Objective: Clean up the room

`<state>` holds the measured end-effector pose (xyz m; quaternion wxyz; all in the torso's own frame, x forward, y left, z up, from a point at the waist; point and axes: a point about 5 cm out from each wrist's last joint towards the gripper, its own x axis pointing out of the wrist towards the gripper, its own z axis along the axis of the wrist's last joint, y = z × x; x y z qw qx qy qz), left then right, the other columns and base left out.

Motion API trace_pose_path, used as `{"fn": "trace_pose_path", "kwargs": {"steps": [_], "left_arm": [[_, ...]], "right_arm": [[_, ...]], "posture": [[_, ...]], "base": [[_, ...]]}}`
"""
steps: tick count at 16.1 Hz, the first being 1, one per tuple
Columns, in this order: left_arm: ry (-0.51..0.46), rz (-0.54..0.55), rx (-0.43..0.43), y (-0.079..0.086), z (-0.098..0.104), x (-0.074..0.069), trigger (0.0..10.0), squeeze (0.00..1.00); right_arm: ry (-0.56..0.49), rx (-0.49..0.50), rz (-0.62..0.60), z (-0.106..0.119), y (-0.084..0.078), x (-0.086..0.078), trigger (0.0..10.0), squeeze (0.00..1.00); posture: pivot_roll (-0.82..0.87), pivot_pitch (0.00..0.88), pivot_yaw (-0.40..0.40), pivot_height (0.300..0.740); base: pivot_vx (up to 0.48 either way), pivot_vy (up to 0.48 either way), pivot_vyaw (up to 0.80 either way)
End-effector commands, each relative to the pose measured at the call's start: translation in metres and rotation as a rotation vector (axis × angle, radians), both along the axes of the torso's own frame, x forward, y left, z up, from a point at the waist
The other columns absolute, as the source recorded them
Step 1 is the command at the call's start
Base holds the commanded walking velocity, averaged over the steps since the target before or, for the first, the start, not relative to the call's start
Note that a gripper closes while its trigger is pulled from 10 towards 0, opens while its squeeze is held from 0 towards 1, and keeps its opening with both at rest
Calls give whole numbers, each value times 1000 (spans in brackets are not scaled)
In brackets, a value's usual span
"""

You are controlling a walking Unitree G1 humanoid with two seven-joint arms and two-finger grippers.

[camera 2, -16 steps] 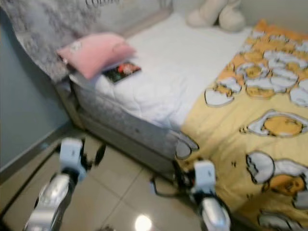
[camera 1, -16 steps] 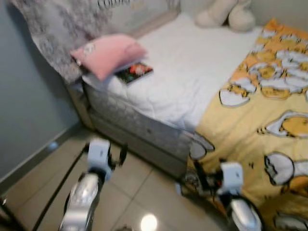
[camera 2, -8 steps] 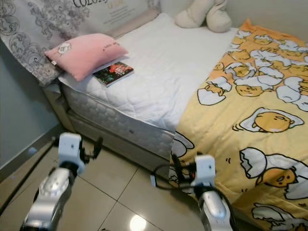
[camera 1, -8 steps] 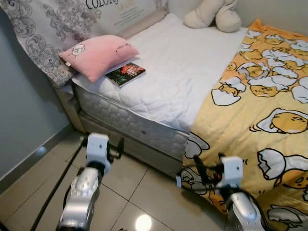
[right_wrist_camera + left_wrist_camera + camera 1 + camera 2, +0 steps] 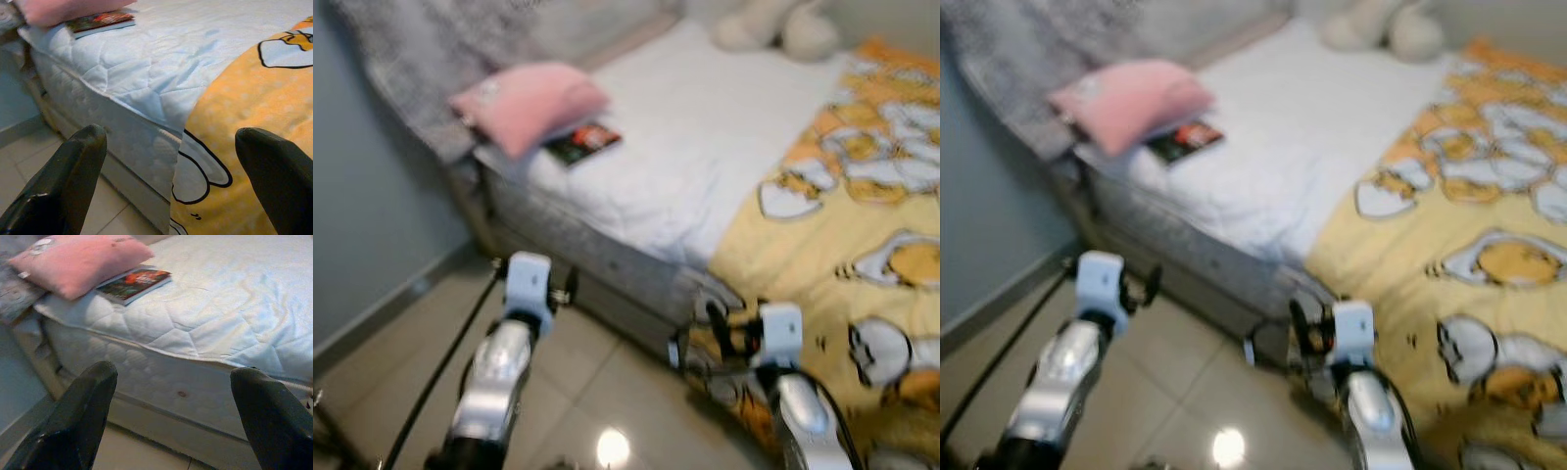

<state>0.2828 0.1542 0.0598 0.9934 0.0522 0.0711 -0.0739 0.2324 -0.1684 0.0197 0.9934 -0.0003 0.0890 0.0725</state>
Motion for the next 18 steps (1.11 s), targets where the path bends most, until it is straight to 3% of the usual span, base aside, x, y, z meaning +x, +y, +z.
{"fn": "trace_pose_path", "kwargs": {"steps": [1, 7, 8, 9, 10, 14, 18], "left_arm": [[21, 52, 5, 11, -3, 1, 10000, 0], [6, 90, 41, 14, -3, 5, 10000, 0], [22, 112, 16, 15, -4, 5, 10000, 0], [54, 161, -79, 18, -3, 7, 10000, 0], [40, 170, -82, 19, 0, 8, 10000, 0], [6, 140, -32, 15, 4, 4, 10000, 0], [18, 123, -39, 10, 6, 6, 10000, 0]], "right_arm": [[11, 2, 12, -2, 3, 0, 10000, 0], [30, 4, 41, -3, 3, 0, 10000, 0], [31, 4, 51, -3, 4, -1, 10000, 0], [29, -8, 83, -4, 7, -5, 10000, 0], [29, -10, 91, -4, 8, -6, 10000, 0], [39, 0, 87, -7, 9, -11, 10000, 0], [60, 10, 90, -11, 8, -14, 10000, 0]], "posture": [[41, 0, 19, 740], [32, 0, 3, 740], [33, 0, -1, 740], [36, 0, -3, 740], [34, 0, -1, 740], [27, 0, 13, 740], [40, 0, 13, 740]], "base": [[0, 0, 569], [0, 0, 571], [0, 0, 569], [0, 0, 550], [0, 0, 550], [424, 0, 547], [293, 0, 542]]}}
